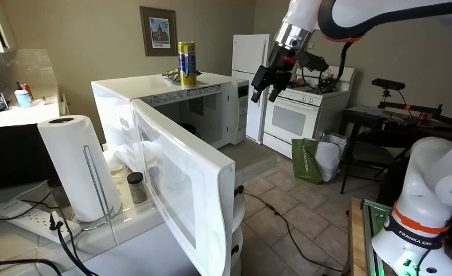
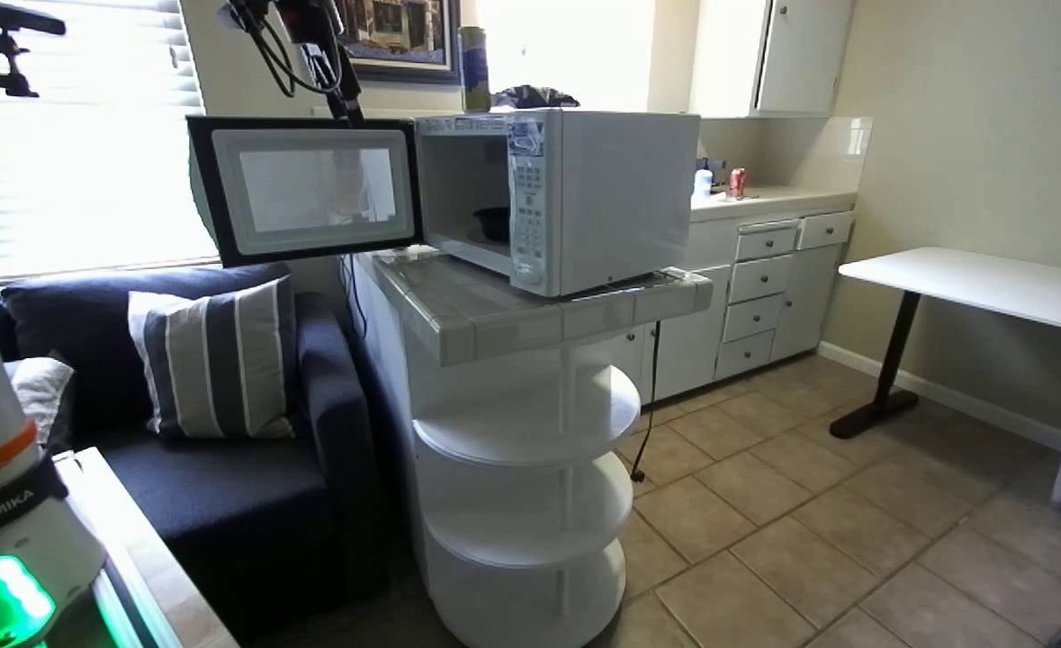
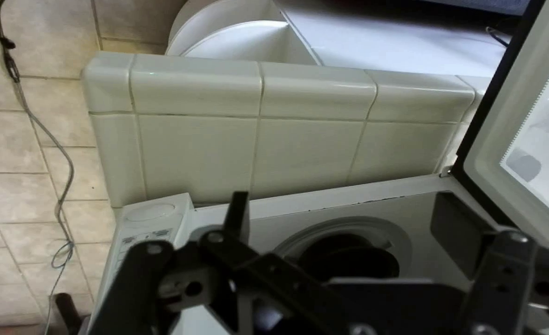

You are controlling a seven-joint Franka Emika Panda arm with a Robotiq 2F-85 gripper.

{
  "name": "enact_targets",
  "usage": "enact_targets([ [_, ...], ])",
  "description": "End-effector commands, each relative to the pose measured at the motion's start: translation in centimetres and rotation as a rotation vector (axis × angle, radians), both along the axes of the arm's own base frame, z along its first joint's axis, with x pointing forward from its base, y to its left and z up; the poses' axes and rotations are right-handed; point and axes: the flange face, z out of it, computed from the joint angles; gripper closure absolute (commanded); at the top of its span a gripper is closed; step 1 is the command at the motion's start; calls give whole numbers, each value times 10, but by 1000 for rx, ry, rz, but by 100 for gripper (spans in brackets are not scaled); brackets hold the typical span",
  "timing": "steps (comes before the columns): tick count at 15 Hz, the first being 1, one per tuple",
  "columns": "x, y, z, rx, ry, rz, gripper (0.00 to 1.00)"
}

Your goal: Put the black bowl in the microwave.

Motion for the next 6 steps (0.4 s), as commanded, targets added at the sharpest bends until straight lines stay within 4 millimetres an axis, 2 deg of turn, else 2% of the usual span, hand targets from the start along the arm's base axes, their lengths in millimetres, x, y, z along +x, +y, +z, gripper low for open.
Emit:
enact_targets([
  [1,-3,-7,5,0,-6,1,0],
  [6,-6,-10,3,-1,-3,5,0],
])
